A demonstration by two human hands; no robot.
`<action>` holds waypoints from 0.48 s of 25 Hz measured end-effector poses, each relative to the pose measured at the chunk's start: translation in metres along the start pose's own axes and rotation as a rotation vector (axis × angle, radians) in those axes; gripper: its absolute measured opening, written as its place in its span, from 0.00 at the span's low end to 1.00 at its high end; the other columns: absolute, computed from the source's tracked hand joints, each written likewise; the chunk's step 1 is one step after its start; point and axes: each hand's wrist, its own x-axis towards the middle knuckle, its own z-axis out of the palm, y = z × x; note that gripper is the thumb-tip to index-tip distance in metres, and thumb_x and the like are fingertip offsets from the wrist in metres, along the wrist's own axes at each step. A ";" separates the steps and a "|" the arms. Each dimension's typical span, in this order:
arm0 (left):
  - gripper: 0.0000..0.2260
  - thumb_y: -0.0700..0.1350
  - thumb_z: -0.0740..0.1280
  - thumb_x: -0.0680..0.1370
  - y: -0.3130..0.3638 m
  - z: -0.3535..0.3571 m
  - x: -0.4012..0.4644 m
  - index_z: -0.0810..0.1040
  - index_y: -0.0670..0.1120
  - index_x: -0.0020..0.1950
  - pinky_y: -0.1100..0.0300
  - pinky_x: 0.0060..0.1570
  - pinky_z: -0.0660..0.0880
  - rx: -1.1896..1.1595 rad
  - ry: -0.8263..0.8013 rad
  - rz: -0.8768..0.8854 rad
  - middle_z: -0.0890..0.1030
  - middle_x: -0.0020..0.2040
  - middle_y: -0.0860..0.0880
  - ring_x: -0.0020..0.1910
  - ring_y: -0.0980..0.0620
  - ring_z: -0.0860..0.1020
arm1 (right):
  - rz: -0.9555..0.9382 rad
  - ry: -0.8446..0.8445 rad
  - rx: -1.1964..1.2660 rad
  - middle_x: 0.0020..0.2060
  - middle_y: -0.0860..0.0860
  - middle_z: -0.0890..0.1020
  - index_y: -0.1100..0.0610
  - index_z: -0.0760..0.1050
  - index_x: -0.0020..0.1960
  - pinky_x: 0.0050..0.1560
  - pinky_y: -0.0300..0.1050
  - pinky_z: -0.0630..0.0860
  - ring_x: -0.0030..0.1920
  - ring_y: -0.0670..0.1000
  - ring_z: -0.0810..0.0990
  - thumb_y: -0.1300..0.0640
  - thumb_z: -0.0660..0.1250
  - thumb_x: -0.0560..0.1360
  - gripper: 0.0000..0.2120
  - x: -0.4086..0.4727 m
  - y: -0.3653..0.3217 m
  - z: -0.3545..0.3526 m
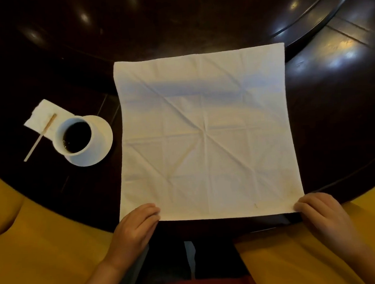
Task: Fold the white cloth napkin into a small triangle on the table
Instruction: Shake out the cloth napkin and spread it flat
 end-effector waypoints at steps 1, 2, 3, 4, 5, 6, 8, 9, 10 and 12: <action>0.11 0.45 0.63 0.78 0.001 0.001 -0.004 0.82 0.39 0.49 0.58 0.57 0.74 0.001 -0.011 0.002 0.82 0.51 0.45 0.56 0.50 0.77 | 0.008 -0.051 0.007 0.42 0.58 0.81 0.57 0.72 0.50 0.54 0.48 0.66 0.48 0.55 0.74 0.50 0.44 0.82 0.20 -0.006 -0.004 0.001; 0.11 0.45 0.63 0.78 0.003 0.000 -0.009 0.82 0.40 0.49 0.57 0.56 0.74 -0.002 -0.023 0.004 0.82 0.51 0.46 0.56 0.51 0.77 | 0.015 -0.102 0.015 0.42 0.57 0.81 0.56 0.71 0.50 0.54 0.48 0.66 0.48 0.56 0.76 0.49 0.43 0.81 0.20 -0.010 -0.007 0.000; 0.11 0.46 0.64 0.78 0.006 -0.003 -0.012 0.82 0.40 0.49 0.56 0.56 0.75 -0.010 -0.033 0.005 0.82 0.52 0.46 0.57 0.51 0.77 | 0.025 -0.137 0.022 0.42 0.55 0.81 0.54 0.71 0.50 0.55 0.49 0.66 0.47 0.56 0.78 0.48 0.43 0.81 0.20 -0.011 -0.011 -0.003; 0.12 0.47 0.63 0.78 0.009 -0.006 -0.013 0.82 0.41 0.50 0.57 0.56 0.74 -0.019 -0.039 0.004 0.82 0.52 0.47 0.57 0.52 0.77 | 0.046 -0.146 0.032 0.43 0.55 0.81 0.53 0.72 0.50 0.57 0.51 0.65 0.47 0.57 0.79 0.46 0.44 0.80 0.20 -0.011 -0.016 -0.006; 0.13 0.49 0.62 0.79 0.014 -0.010 -0.012 0.82 0.42 0.52 0.58 0.57 0.73 -0.023 -0.029 -0.002 0.82 0.53 0.47 0.57 0.52 0.76 | 0.082 -0.127 0.051 0.45 0.54 0.81 0.53 0.74 0.51 0.59 0.53 0.64 0.49 0.56 0.78 0.44 0.45 0.79 0.21 -0.009 -0.023 -0.008; 0.15 0.49 0.60 0.79 0.020 -0.013 -0.006 0.81 0.42 0.54 0.59 0.59 0.71 -0.020 0.005 -0.011 0.81 0.55 0.47 0.58 0.52 0.76 | 0.122 -0.086 0.078 0.48 0.55 0.81 0.53 0.75 0.54 0.62 0.55 0.63 0.54 0.56 0.76 0.43 0.47 0.78 0.22 -0.002 -0.032 -0.010; 0.16 0.46 0.57 0.79 0.033 -0.009 0.017 0.77 0.41 0.62 0.57 0.65 0.65 0.016 0.093 -0.044 0.78 0.61 0.45 0.64 0.50 0.72 | 0.175 0.020 0.117 0.60 0.56 0.77 0.56 0.72 0.63 0.67 0.58 0.58 0.65 0.56 0.69 0.46 0.49 0.78 0.22 0.025 -0.061 -0.006; 0.18 0.45 0.57 0.78 0.042 -0.003 0.034 0.73 0.40 0.66 0.53 0.68 0.62 0.052 0.101 -0.073 0.73 0.66 0.44 0.68 0.49 0.68 | 0.197 0.058 0.115 0.66 0.56 0.72 0.56 0.68 0.68 0.69 0.59 0.55 0.69 0.56 0.64 0.48 0.49 0.79 0.23 0.042 -0.078 0.002; 0.21 0.46 0.55 0.78 0.051 0.007 0.053 0.67 0.41 0.70 0.49 0.69 0.57 0.106 0.075 -0.108 0.67 0.71 0.45 0.72 0.48 0.62 | 0.225 0.071 0.113 0.70 0.56 0.66 0.56 0.63 0.71 0.70 0.59 0.53 0.72 0.56 0.59 0.49 0.48 0.79 0.23 0.062 -0.097 0.013; 0.26 0.50 0.53 0.78 0.064 0.032 0.090 0.55 0.45 0.76 0.43 0.70 0.49 0.245 -0.010 -0.160 0.55 0.76 0.46 0.75 0.48 0.52 | 0.283 0.051 0.138 0.73 0.54 0.58 0.56 0.56 0.74 0.71 0.59 0.49 0.74 0.54 0.52 0.51 0.49 0.78 0.25 0.104 -0.132 0.036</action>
